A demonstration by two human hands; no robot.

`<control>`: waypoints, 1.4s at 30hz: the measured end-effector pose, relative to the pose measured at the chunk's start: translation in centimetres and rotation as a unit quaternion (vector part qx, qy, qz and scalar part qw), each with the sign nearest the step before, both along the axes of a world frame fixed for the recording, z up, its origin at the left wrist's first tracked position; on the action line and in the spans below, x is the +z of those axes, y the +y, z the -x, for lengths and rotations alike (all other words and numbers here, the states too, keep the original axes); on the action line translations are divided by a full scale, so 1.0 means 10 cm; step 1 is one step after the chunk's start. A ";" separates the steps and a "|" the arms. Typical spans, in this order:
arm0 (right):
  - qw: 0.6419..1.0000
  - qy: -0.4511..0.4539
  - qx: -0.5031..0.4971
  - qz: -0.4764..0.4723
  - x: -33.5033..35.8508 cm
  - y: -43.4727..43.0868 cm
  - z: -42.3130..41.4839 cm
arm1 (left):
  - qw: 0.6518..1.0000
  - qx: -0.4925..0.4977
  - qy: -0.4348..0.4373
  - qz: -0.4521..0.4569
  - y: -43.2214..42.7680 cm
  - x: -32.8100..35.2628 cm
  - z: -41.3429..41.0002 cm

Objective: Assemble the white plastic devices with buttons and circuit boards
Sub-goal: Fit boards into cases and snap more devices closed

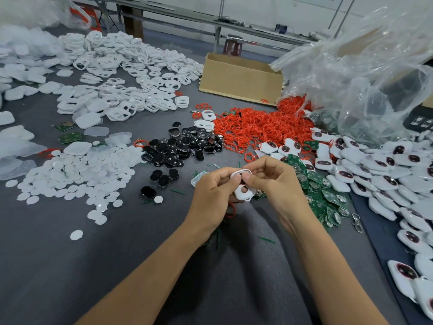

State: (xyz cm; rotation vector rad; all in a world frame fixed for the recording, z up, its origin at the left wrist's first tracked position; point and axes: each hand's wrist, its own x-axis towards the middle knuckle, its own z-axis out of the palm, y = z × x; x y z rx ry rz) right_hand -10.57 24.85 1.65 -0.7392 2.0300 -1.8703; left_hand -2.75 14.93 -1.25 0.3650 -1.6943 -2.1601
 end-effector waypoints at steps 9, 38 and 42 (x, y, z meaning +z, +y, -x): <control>0.999 0.035 -0.005 -0.011 -0.05 -0.02 -0.01 | 0.999 0.001 -0.014 -0.045 -0.02 0.02 0.00; 0.996 0.078 -0.039 -0.017 -0.15 -0.06 -0.05 | 0.994 0.087 0.022 -0.062 -0.10 0.04 0.00; 0.986 -0.129 0.049 0.093 -0.13 -0.04 -0.07 | 0.994 0.045 0.024 -0.100 -0.14 0.03 -0.01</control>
